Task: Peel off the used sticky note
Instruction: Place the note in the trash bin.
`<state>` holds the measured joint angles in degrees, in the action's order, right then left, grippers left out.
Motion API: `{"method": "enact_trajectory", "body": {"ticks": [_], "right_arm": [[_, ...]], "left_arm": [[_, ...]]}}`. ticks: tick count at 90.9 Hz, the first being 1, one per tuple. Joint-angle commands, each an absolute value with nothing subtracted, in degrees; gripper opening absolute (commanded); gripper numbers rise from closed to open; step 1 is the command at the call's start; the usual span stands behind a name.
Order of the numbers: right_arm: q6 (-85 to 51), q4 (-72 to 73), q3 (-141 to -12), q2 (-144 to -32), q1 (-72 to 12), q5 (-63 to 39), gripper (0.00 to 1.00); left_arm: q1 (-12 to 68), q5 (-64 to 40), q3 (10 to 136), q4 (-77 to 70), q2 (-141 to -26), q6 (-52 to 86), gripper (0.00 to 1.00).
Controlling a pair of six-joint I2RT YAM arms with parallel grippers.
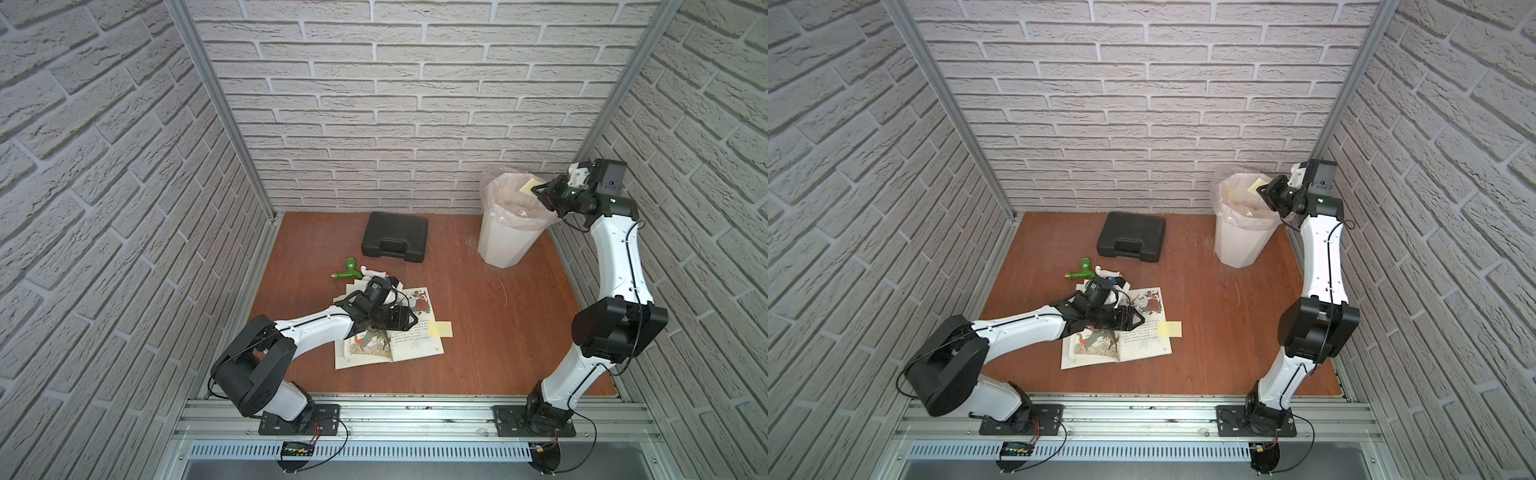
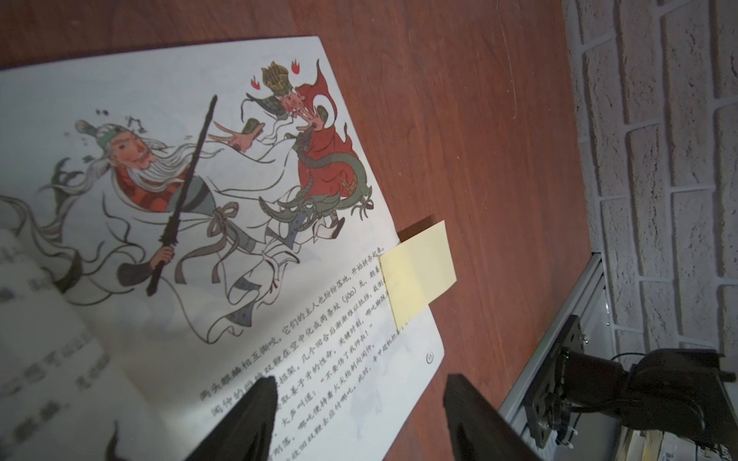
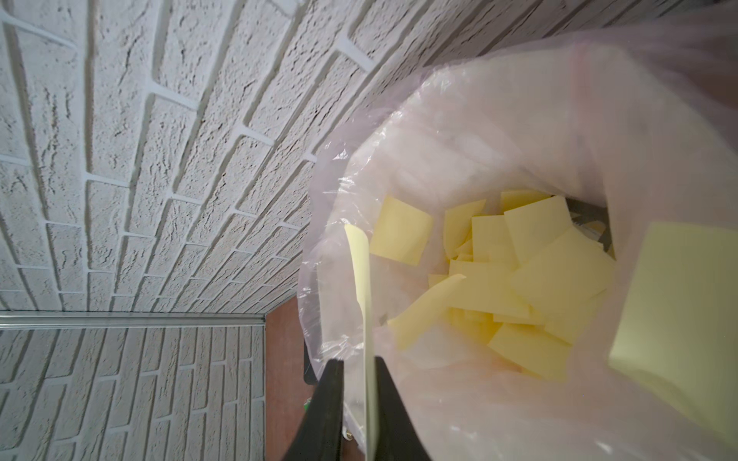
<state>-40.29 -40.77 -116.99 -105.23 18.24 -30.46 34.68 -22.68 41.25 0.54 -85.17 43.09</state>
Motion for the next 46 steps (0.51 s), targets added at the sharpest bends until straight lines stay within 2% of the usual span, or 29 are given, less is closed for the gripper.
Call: {"method": "enact_trajectory", "body": {"ticks": [1, 24, 46], "right_arm": [[-37.01, -45.56, -121.33, -106.73, 18.4, -28.94, 0.3], [-35.02, -49.58, -125.84, -107.01, 18.45, -27.01, 0.6], [-32.41, -55.14, -133.61, -110.24, 18.45, -26.05, 0.7]], "left_arm": [[34.59, -23.17, 42.02, -1.8, -84.89, 42.1, 0.71], [34.59, -22.97, 41.0, -2.45, -84.2, 42.49, 0.71], [35.05, -22.89, 40.86, -2.68, -83.96, 42.63, 0.71]]}}
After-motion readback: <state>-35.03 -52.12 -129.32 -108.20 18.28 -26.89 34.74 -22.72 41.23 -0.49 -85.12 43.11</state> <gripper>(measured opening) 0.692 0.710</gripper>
